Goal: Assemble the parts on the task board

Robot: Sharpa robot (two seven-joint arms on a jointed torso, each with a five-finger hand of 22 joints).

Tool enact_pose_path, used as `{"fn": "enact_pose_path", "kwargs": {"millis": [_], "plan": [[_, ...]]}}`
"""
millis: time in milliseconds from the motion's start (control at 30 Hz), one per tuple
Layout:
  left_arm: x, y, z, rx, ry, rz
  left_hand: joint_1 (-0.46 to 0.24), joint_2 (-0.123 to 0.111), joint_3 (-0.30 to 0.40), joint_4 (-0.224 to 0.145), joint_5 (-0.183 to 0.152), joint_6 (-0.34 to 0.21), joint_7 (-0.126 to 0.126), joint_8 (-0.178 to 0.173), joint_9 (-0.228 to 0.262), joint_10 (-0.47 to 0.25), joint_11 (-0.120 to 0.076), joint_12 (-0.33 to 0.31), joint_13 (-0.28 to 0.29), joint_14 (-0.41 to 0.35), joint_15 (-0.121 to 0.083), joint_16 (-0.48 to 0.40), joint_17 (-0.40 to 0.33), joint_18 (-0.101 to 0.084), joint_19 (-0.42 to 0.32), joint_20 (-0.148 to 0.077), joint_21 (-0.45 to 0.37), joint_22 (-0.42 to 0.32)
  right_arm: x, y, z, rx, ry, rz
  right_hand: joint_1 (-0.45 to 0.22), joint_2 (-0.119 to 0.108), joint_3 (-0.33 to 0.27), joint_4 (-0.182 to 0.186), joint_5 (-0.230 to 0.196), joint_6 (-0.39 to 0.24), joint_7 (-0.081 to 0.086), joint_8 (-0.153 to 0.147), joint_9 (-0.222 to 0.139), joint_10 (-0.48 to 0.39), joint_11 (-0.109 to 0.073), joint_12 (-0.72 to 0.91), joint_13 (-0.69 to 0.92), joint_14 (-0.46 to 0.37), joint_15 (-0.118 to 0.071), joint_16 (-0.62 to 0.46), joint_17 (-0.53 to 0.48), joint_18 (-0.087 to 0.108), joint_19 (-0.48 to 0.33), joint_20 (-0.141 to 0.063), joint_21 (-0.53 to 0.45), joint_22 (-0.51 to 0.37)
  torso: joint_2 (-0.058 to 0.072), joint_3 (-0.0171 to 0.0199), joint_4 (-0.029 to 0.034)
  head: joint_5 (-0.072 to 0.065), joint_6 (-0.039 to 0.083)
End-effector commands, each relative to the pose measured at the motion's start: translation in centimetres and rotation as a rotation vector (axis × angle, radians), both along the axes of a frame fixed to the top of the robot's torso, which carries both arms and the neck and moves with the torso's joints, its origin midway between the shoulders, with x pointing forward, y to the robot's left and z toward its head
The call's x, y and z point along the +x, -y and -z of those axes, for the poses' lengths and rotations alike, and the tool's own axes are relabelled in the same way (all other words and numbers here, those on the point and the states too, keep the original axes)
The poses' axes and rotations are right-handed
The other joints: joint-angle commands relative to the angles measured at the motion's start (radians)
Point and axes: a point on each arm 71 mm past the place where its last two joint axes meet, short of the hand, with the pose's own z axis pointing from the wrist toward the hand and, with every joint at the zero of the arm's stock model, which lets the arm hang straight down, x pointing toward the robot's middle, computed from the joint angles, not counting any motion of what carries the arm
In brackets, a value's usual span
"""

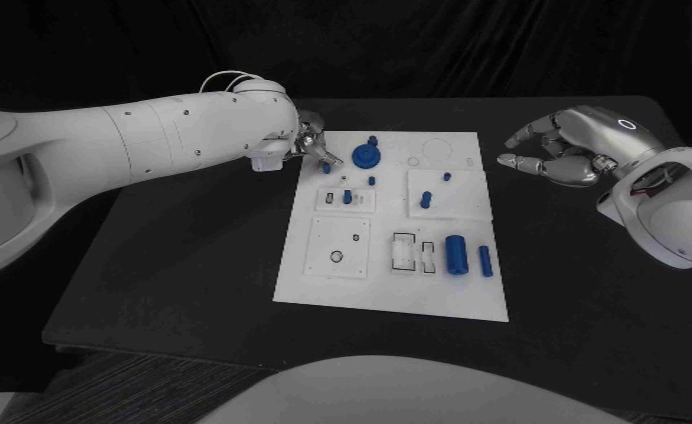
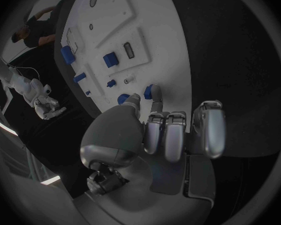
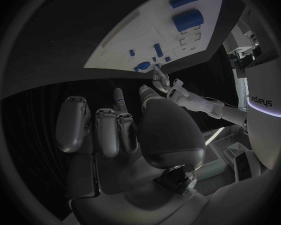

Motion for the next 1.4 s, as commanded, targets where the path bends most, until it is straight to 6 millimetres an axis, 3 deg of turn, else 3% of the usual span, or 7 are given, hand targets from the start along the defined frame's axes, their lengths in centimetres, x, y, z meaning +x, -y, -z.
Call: {"fn": "enact_pose_path", "kwargs": {"millis": [33,333,500,667,1033,1233,1400], "plan": [[-0.09,0.17,0.09,-0.005,-0.005,0.008,0.012,0.001,0.0,-0.007,0.007,0.008,-0.002,-0.002,-0.001,0.104,0.002,0.004,0.263,0.106,0.003,0.003,0.263,0.015,0.004,0.001,-0.004,0.169,0.02,0.07,0.17,-0.007,-0.011,0.016,0.001,0.009,-0.003,-0.001,0.004,0.004,-0.001,-0.001,-0.002,0.105,0.0,0.004,0.263,0.072,0.002,-0.005,0.106,0.002,0.001,0.003,-0.003,0.168,0.0,0.0004,0.0013,-0.002,0.0],[-0.11,0.19,0.08,-0.006,-0.004,0.007,0.027,-0.003,0.007,-0.017,0.023,0.017,-0.006,0.005,0.008,0.104,-0.002,0.004,0.263,0.106,0.001,0.003,0.263,0.016,0.004,-0.001,-0.005,0.17,0.01,0.09,0.22,-0.009,-0.015,0.017,0.001,0.009,-0.003,-0.001,0.004,0.004,-0.001,-0.001,-0.002,0.105,0.0,0.004,0.263,0.072,0.002,-0.005,0.106,0.002,0.001,0.003,-0.003,0.168,0.001,0.0001,0.0001,0.0,0.0],[-0.15,0.09,0.08,-0.006,-0.003,0.005,0.033,-0.009,0.014,-0.022,0.036,0.019,-0.014,0.046,0.071,0.104,-0.009,0.004,0.263,0.106,-0.005,0.003,0.263,0.016,0.005,-0.007,-0.007,0.173,0.02,0.09,0.27,-0.01,-0.016,0.017,0.002,0.009,-0.003,-0.001,0.005,0.004,-0.001,-0.001,-0.002,0.105,0.0,0.004,0.263,0.072,0.002,-0.006,0.105,0.002,0.0,0.003,-0.004,0.168,0.001,-0.0002,-0.0009,0.001,0.0],[-0.18,0.04,0.07,-0.007,-0.002,0.005,0.036,-0.01,0.019,-0.022,0.044,0.008,-0.016,0.061,0.099,0.104,-0.011,0.004,0.263,0.106,-0.007,0.003,0.263,0.016,0.005,-0.008,-0.009,0.174,0.02,0.09,0.35,-0.011,-0.019,0.017,0.002,0.009,-0.003,-0.001,0.005,0.004,-0.001,-0.001,-0.002,0.105,0.0,0.004,0.263,0.072,0.002,-0.006,0.105,0.002,0.0,0.003,-0.004,0.168,0.0,-0.0003,-0.0008,0.002,0.0],[-0.19,0.02,0.05,-0.011,0.002,0.007,0.053,-0.014,0.042,-0.029,0.109,-0.016,-0.018,0.077,0.138,0.104,-0.013,0.004,0.263,0.106,-0.009,0.003,0.263,0.016,0.005,-0.011,-0.013,0.177,0.02,0.14,0.5,-0.013,-0.023,0.019,0.002,0.009,-0.003,-0.001,0.005,0.004,-0.001,-0.001,-0.002,0.105,0.0,0.004,0.263,0.072,0.002,-0.006,0.105,0.002,0.0,0.003,-0.004,0.168,0.0,-0.0003,0.0003,-0.002,0.0],[-0.2,0.02,0.05,-0.013,0.001,0.009,0.074,-0.024,0.076,-0.041,0.183,-0.024,-0.022,0.082,0.155,0.104,-0.016,0.004,0.263,0.106,-0.011,0.003,0.263,0.016,0.006,-0.014,-0.014,0.18,0.02,0.13,0.54,-0.013,-0.024,0.019,0.002,0.01,-0.003,-0.002,0.006,0.004,-0.001,-0.002,-0.003,0.105,0.0,0.004,0.263,0.072,0.001,-0.006,0.104,0.002,0.0,0.002,-0.006,0.167,0.0,-0.0004,-0.001,-0.001,0.0],[-0.2,0.02,0.05,-0.013,0.001,0.01,0.09,-0.029,0.107,-0.051,0.182,-0.028,-0.025,0.081,0.159,0.104,-0.018,0.004,0.263,0.106,-0.013,0.003,0.263,0.016,0.007,-0.015,-0.015,0.182,0.03,0.12,0.56,-0.013,-0.024,0.02,0.002,0.01,-0.003,-0.002,0.006,0.004,-0.001,-0.002,-0.003,0.105,0.0,0.004,0.263,0.072,0.001,-0.006,0.104,0.002,0.0,0.002,-0.006,0.167,0.0,-0.0006,-0.001,0.001,0.0]]}}
